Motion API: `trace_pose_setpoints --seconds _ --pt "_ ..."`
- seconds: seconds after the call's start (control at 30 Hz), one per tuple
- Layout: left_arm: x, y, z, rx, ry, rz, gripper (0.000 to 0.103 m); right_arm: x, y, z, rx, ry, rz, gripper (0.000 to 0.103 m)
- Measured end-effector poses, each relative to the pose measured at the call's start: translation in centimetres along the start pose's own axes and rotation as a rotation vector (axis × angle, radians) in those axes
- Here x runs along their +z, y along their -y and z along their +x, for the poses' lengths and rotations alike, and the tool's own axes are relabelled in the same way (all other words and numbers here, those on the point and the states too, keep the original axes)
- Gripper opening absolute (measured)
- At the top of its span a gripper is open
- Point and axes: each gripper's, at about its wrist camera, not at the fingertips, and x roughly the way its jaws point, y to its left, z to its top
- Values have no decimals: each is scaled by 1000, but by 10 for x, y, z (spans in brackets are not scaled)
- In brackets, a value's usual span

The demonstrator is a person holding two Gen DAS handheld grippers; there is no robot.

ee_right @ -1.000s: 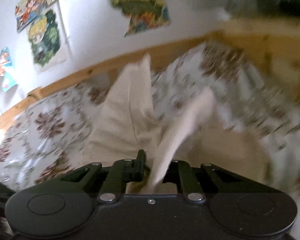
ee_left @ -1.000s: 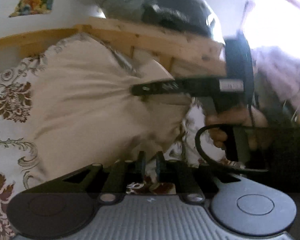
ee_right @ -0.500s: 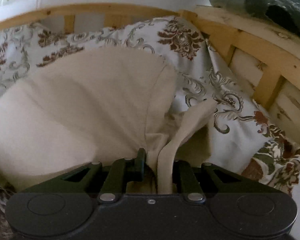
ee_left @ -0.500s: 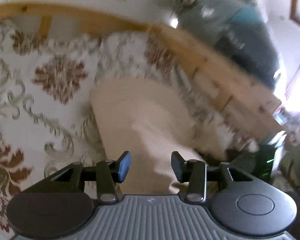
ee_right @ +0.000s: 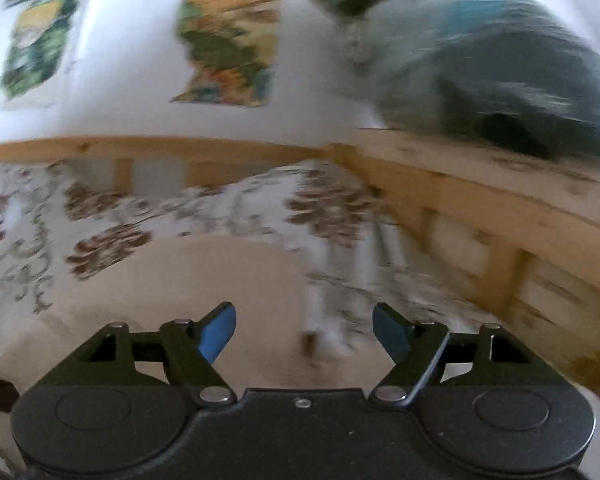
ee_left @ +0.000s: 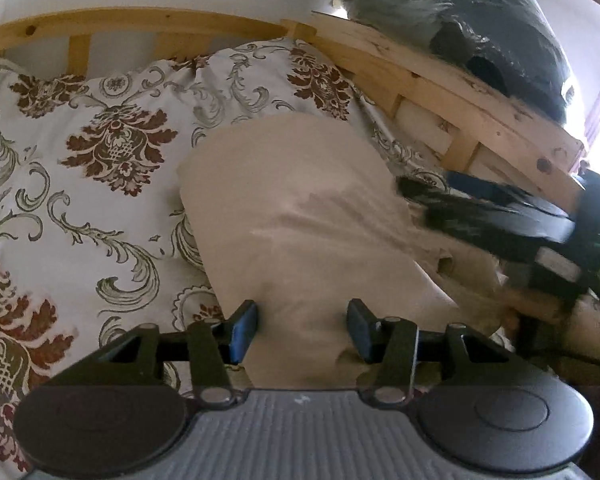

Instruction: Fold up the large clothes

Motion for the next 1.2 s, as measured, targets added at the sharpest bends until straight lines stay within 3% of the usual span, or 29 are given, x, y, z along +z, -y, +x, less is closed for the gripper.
trace_pose_setpoints --seconds 0.13,0.23,0.37,0.4,0.47,0.53,0.57,0.7,0.77,1.0,1.07,1.13,1.2 --pt "0 0 2 2 -6 0 54 -11 -11 37 -23 -121 -66 64" --pt "-1 7 5 16 -4 58 55 -31 -11 53 -18 -181 -52 64" --pt "-4 11 5 42 -9 73 55 -26 -14 48 -25 -171 -46 60" --pt "-5 9 4 41 -12 63 54 -21 -12 42 -25 -149 -26 53" --pt "-5 5 3 36 -17 45 54 -5 -10 35 -37 -74 -12 52" --pt "-4 5 4 37 -28 50 54 10 -12 34 -50 36 -30 58" --pt "-2 5 5 37 -34 57 54 13 -14 41 -51 48 -44 60" --pt "2 6 7 33 -53 80 54 6 -20 81 -26 -28 -76 54" --pt "1 6 7 25 -46 85 54 -6 -22 102 -4 -127 -71 53" --pt "-3 8 9 44 -32 99 54 -3 -13 100 12 -141 -19 52" --pt "-4 8 9 49 -29 92 54 6 -8 80 8 -122 -2 56" --pt "-5 8 8 55 -15 88 55 12 0 53 -9 -102 36 72" --pt "-8 9 6 59 1 77 55 16 10 25 -27 -107 83 81"
